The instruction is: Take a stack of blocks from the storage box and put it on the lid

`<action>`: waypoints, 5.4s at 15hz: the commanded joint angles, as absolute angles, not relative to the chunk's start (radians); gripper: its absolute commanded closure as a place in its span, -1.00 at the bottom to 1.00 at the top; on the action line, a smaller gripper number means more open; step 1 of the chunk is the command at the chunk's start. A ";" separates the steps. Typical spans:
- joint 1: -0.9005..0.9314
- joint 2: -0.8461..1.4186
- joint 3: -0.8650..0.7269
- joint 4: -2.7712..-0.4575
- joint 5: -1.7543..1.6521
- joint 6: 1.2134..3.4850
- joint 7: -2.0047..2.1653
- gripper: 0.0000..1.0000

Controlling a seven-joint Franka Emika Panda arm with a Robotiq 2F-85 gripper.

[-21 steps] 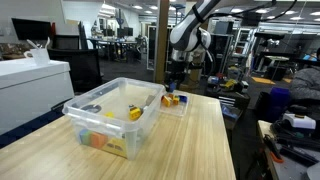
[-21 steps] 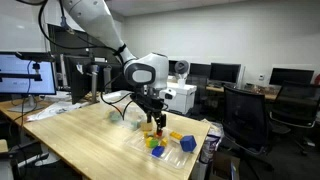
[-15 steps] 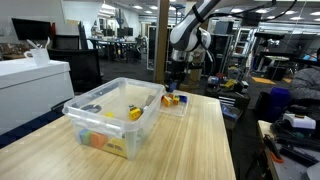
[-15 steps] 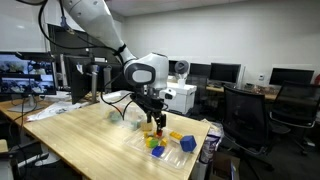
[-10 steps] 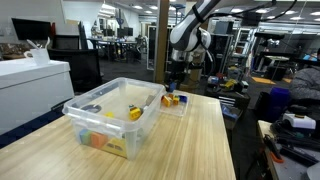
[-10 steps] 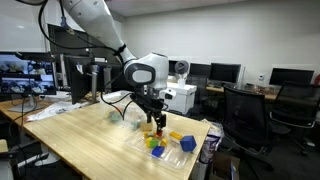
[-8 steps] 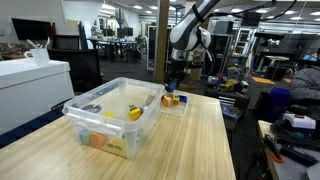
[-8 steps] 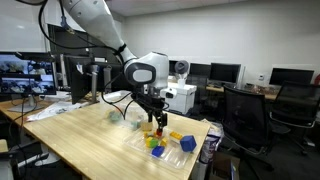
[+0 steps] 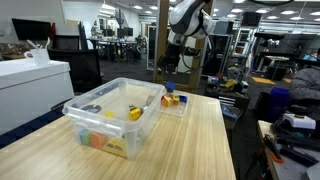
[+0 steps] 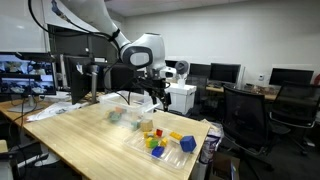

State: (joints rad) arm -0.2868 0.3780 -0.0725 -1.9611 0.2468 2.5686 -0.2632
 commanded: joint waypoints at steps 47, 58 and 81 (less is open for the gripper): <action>0.018 0.676 -0.030 -1.733 0.101 2.566 0.144 -1.00; 0.055 0.783 -0.107 -1.669 0.085 2.586 0.295 -0.47; -0.470 0.251 0.082 -2.031 0.558 2.711 -0.356 0.77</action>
